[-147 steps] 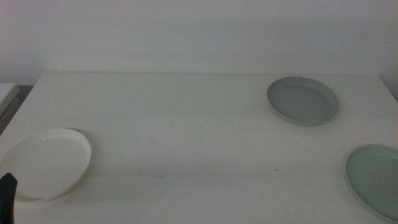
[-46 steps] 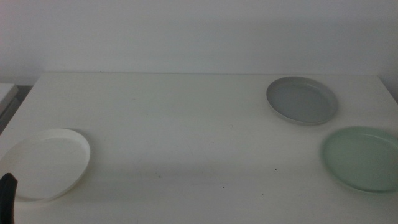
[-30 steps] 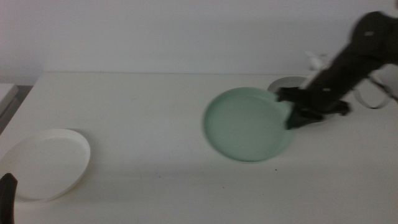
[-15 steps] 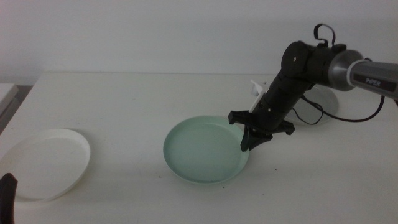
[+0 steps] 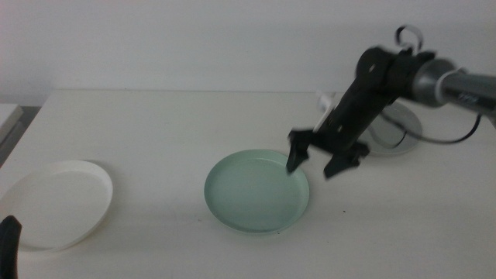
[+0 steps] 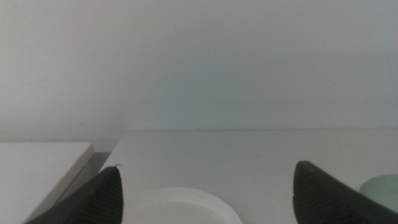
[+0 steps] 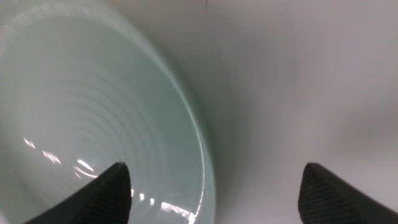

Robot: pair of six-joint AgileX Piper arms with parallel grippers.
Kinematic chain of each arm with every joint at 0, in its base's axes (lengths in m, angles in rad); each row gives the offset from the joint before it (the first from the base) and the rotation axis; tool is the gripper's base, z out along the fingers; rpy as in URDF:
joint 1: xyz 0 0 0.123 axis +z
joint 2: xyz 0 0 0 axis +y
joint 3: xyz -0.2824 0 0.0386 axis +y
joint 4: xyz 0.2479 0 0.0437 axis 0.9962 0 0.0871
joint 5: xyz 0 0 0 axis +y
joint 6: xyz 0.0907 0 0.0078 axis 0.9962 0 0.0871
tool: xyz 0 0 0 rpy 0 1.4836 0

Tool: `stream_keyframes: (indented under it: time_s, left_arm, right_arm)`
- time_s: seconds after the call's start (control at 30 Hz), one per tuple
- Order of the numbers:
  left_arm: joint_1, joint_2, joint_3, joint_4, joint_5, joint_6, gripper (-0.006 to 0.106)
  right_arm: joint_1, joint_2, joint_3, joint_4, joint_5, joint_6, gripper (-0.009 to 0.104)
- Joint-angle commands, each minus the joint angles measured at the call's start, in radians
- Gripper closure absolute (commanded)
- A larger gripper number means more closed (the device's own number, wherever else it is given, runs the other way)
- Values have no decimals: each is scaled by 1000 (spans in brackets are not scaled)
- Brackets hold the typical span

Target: Stack the three bowls on top of each other.

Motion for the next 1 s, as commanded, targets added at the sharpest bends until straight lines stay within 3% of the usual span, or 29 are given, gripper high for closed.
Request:
stream_keyframes:
  time_s: [0.0,0.2,0.3,0.57,0.97]
  left_arm:
    - [-4,-3,0,-3,-13,-6,7]
    - [-4,-3,0,-3,-13,-6,7]
    - [-4,-3,0,-3,-13,-6,7]
    - [-4,-3,0,-3,-13,-6,7]
    - [-4,-3,0,-3,-13,-6,7]
  right_arm:
    - [-46,-54,-54,-14,16,-20,3]
    - [-217,-122,-283,-141,55,-8,3]
    - [-294,-79,-381,-173,109,-8,3]
    - [-438,90,-458,-191,147,-2,13]
    - [-453,257,-458,-185,37,-8,35]
